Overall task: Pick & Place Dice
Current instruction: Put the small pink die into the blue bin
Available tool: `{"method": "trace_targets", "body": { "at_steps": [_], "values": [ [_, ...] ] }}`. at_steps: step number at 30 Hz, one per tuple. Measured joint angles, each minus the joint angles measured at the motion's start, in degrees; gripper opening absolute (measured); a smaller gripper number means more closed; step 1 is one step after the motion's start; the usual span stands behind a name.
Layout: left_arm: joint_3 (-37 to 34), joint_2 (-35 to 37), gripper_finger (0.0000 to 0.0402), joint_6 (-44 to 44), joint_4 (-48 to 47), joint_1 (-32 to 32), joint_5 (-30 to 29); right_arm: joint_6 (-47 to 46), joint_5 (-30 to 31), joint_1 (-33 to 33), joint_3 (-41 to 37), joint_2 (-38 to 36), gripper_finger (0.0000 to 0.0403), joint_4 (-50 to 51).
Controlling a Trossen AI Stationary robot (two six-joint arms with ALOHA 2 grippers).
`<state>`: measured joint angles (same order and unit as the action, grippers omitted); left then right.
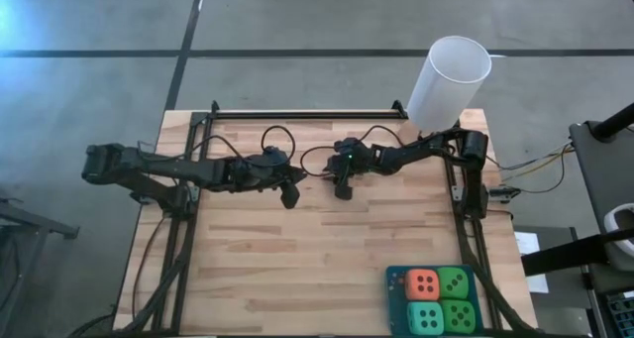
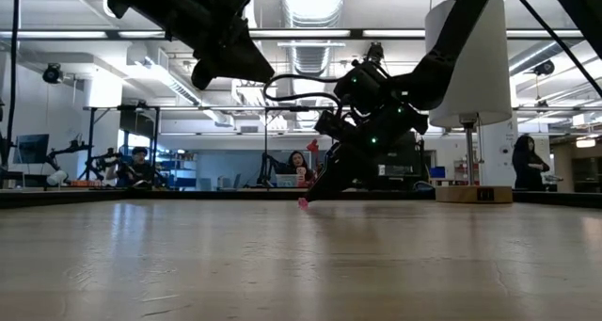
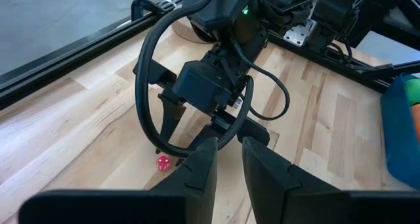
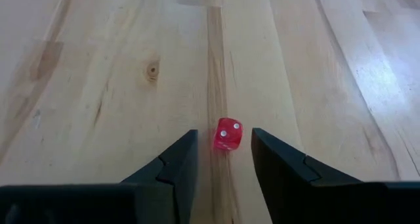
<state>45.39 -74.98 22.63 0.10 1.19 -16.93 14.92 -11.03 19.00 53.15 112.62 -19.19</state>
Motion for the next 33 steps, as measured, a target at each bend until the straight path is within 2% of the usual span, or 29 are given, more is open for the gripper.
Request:
{"method": "trace_targets", "body": {
  "at_steps": [8,17,23,33],
  "values": [
    [0.0,0.0,0.0078,0.0,0.0,0.0,0.0,-1.0,0.1,0.0,0.0,0.0,0.0171,-2.1],
    [0.0,0.0,0.0078,0.1,0.0,0.0,0.0,-1.2,0.1,0.0,0.1,1.3,0.0176,-2.9],
    [0.0,0.0,0.0078,0.3,0.0,0.0,0.0,-2.1,-0.5,0.0,1.5,5.3,0.0169,-5.1],
    [0.0,0.0,0.0078,0.3,0.0,0.0,0.0,-2.9,-0.4,0.0,2.1,5.5,0.0137,-4.2]
  ]
}}
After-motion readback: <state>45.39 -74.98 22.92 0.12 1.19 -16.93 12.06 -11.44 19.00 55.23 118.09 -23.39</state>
